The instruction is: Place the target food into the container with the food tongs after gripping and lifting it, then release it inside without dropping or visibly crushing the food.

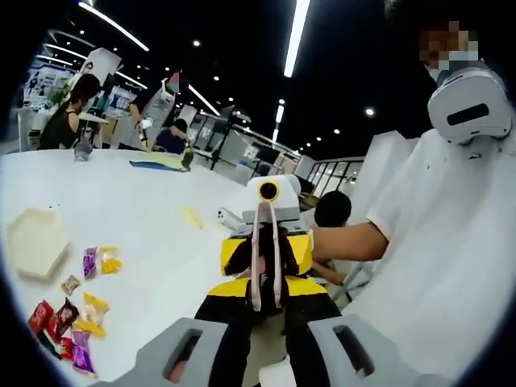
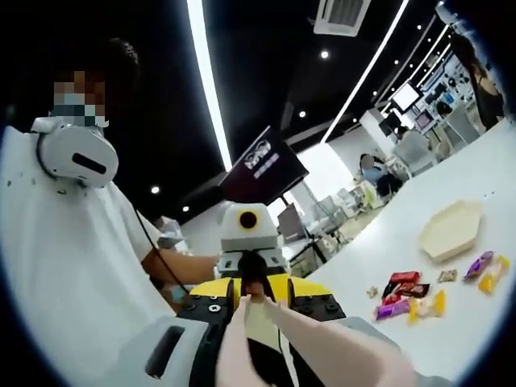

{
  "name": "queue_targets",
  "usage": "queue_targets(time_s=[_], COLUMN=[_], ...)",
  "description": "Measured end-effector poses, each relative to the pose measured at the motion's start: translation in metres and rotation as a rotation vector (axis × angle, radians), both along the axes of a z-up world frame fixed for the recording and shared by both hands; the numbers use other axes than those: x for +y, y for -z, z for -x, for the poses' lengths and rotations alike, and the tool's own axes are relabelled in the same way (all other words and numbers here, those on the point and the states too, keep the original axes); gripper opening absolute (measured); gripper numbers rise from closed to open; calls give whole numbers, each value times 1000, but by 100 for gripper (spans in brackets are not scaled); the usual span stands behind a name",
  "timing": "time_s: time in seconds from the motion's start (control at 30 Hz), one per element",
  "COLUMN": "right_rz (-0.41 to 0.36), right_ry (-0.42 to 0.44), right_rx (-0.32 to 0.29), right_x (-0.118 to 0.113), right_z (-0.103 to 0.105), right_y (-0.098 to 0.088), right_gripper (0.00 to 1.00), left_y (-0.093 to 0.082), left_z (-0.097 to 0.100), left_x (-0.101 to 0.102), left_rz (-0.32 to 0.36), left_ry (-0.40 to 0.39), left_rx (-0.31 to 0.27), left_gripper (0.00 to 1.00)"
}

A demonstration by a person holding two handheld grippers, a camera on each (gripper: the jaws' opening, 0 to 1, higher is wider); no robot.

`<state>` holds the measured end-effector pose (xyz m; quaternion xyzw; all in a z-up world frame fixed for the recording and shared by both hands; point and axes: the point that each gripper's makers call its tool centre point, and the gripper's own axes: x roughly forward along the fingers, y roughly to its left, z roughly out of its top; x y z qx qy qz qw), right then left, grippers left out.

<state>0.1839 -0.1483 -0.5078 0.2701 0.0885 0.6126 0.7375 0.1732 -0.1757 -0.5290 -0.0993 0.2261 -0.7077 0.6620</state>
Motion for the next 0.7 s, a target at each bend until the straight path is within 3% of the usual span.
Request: queue_targets(time_s=[0.13,0.47,0.7], right_rz=[-11,3,-29], right_ry=[-1,-7,-10], right_rx=[12,15,47], right_x=[0,2,2], right_z=[1,3,2], right_y=[-2,3,-2], right_gripper=[27,25,22], left_y=[-5,3,4], left_z=[2,9,6], left_x=[0,2,2], left_rz=[40,10,18], left_ry=[4,26,19], left_rx=[14,15,32], left_gripper=[10,13,15])
